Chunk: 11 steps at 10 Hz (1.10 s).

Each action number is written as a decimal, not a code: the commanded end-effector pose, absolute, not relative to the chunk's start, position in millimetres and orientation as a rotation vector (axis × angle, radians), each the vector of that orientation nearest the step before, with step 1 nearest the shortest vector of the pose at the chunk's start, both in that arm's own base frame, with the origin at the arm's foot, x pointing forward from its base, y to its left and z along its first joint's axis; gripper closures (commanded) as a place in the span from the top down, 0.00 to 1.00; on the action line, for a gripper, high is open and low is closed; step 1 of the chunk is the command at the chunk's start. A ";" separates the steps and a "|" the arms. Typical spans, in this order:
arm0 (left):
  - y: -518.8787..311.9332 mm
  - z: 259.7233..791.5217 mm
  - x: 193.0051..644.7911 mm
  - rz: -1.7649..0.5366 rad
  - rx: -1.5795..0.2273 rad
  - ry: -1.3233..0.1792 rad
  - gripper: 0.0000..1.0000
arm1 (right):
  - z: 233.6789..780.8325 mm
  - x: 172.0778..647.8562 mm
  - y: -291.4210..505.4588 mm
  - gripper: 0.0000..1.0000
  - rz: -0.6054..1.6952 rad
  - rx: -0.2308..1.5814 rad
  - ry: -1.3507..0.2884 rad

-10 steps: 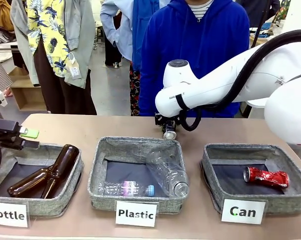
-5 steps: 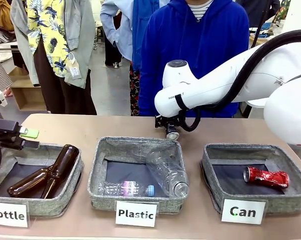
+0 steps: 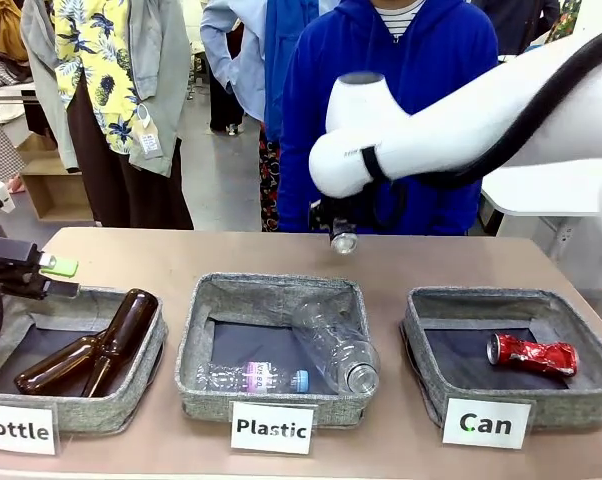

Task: Sort the can waste into the basket.
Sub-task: Pick up the can waste from the table and place it in the right Fabric basket.

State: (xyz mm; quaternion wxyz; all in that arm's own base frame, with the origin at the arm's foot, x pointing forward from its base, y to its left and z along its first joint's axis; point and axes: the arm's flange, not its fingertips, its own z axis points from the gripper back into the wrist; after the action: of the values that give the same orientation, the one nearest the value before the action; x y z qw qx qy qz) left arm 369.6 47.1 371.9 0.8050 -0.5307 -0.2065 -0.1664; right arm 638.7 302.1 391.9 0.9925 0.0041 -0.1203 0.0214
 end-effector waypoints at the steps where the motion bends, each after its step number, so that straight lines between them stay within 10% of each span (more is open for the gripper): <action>1: 47.1 373.3 366.6 -0.359 -1.139 -0.439 1.00 | 449.4 596.3 249.3 0.00 0.112 0.055 -0.230; 6: 47.1 373.3 366.6 -0.359 -1.139 -0.439 1.00 | 547.8 491.1 123.0 0.00 0.673 0.304 0.080; 11: 47.1 373.3 366.6 -0.359 -1.139 -0.439 1.00 | 510.6 424.5 40.5 0.00 1.358 0.535 0.123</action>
State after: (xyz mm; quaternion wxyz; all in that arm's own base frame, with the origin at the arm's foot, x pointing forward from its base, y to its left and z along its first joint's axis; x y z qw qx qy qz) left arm 369.6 47.1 371.8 0.8050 -0.5307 -0.2065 -0.1663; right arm 427.4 49.0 515.1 0.7846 0.2409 0.0708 0.5669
